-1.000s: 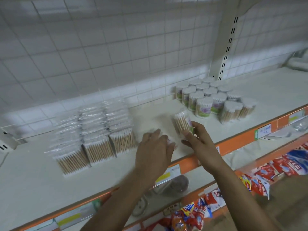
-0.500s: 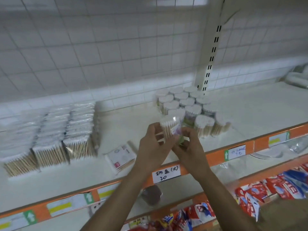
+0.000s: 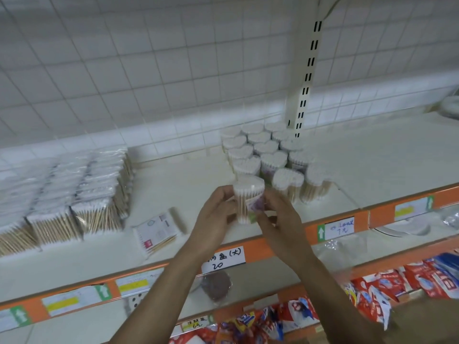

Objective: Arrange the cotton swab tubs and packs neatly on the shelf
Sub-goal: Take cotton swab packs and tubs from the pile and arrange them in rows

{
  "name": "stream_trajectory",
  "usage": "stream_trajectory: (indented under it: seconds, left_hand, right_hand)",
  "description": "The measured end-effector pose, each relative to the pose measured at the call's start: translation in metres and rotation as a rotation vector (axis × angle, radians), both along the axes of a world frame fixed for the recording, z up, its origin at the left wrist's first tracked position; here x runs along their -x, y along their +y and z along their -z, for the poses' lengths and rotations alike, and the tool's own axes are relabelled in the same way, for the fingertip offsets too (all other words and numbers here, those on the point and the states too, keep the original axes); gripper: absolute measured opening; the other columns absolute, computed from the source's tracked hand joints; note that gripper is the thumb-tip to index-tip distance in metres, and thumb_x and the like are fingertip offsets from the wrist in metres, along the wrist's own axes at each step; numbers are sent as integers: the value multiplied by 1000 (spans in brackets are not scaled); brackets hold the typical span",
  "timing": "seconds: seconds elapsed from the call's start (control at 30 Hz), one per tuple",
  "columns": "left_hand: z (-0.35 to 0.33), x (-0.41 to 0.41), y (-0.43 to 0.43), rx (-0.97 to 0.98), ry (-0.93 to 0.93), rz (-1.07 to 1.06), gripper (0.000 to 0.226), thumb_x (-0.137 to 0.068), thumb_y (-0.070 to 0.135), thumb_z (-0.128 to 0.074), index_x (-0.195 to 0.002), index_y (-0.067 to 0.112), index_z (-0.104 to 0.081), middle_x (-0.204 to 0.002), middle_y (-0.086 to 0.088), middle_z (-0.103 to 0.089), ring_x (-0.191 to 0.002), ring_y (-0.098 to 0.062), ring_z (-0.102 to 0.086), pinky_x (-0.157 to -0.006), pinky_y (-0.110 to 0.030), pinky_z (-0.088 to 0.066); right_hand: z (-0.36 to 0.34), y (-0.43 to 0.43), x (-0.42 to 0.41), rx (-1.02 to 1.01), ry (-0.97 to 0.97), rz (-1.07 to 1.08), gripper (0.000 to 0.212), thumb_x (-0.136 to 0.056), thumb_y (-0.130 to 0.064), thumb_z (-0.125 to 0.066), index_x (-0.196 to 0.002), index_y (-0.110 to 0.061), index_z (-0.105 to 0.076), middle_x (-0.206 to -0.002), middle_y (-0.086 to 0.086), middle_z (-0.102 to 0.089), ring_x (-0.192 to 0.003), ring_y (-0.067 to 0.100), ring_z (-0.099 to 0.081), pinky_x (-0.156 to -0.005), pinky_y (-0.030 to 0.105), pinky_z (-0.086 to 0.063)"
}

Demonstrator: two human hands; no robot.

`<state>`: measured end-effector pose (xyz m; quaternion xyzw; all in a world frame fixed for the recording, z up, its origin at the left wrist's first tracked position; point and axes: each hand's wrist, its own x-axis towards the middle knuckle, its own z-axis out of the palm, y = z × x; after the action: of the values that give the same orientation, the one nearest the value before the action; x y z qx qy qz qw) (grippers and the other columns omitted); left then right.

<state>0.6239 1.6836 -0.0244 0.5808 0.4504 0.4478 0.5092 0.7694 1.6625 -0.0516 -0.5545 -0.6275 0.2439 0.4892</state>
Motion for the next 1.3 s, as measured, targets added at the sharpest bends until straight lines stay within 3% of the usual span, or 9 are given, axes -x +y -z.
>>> stream_trajectory:
  seconds: [0.1,0.23,0.33,0.43,0.53,0.63,0.83,1.07,1.3]
  left_hand:
    - [5,0,0,-135,163,-13,34,-85,5,-37,-105,23,-59,-107,9,-67,-105,-12,-62,-91,-36,-51]
    - [7,1,5,-136,246,-92,38,-88,0,-57,-105,33,-51,-101,14,-65,-96,0,-62,-84,-16,-47]
    - [8,6,10,-76,245,-35,54,-84,4,-64,-124,35,-44,-112,3,-66,-102,-8,-63,-90,-24,-47]
    - [9,7,13,-116,341,-26,52,-81,7,-69,-124,30,-52,-107,9,-68,-103,-6,-62,-92,-25,-47]
    - [8,3,11,-190,391,-125,44,-77,8,-74,-112,29,-58,-97,20,-66,-91,8,-61,-85,-14,-49]
    - [8,-4,6,-262,416,-189,39,-75,8,-77,-103,26,-56,-90,26,-60,-83,18,-55,-69,0,-41]
    - [13,-18,4,-313,481,-259,37,-73,24,-80,-102,27,-57,-86,24,-60,-83,6,-59,-65,-10,-49]
    - [13,-26,10,-365,527,-265,39,-78,29,-76,-112,21,-60,-99,10,-67,-86,-2,-63,-73,-22,-54]
    - [15,-24,11,-401,520,-248,42,-81,42,-64,-118,22,-60,-103,10,-67,-90,-3,-64,-78,-31,-55]
  right_hand:
    - [0,-1,0,59,10,-43,35,-80,-28,-70,-109,-25,-50,-105,-10,-51,-99,0,-52,-73,5,-41]
    - [1,3,1,66,-13,23,51,-74,-29,-76,-116,-18,-50,-104,-5,-51,-97,5,-55,-76,10,-43]
    - [-4,2,-2,84,-32,-44,57,-79,-19,-69,-129,-21,-42,-113,-3,-54,-100,9,-56,-87,28,-51]
    - [-6,0,-4,85,-47,-148,57,-87,-10,-58,-137,-26,-35,-117,-8,-60,-106,5,-57,-94,28,-49]
    - [1,1,-3,1,-191,-69,40,-88,-10,-55,-127,-16,-49,-110,1,-60,-97,17,-59,-83,39,-52]
    - [4,2,-3,-108,-299,116,29,-86,-18,-56,-113,-10,-58,-97,3,-60,-84,20,-59,-68,36,-52]
    - [-4,0,-4,-134,-272,243,35,-84,-11,-67,-116,-7,-54,-102,8,-60,-75,24,-62,-65,26,-40]
    - [-6,4,-9,-173,-301,231,38,-83,-8,-67,-120,-10,-59,-92,9,-61,-69,24,-62,-59,28,-45]
    - [-3,7,-10,-164,-292,211,43,-84,-9,-65,-125,-11,-55,-97,10,-62,-72,22,-63,-66,38,-54]
